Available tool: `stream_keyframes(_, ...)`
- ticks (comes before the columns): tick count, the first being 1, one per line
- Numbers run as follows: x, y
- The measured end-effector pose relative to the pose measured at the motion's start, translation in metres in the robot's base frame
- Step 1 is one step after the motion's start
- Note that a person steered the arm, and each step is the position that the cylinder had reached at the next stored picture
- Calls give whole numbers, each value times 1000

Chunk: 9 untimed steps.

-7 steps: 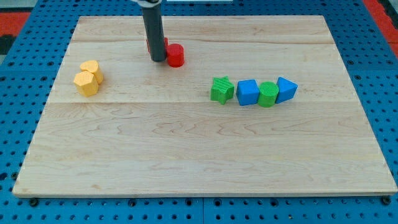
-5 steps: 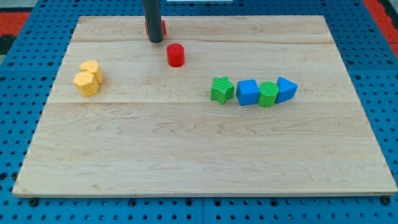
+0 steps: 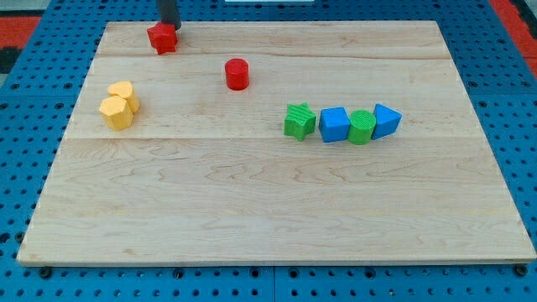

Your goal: Move the red star to the top left

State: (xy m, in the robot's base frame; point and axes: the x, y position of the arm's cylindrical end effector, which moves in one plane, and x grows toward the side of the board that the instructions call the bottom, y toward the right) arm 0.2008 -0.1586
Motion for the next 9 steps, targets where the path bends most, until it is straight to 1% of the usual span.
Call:
stream_keyframes(1,17,36)
stream_keyframes(2,34,23)
stream_keyframes(4,30,-71)
stream_keyframes(5,45,-75)
stream_keyframes(6,80,-79)
stream_keyframes(7,77,-132)
stream_keyframes(8,58,-146)
stream_keyframes(9,40,-132)
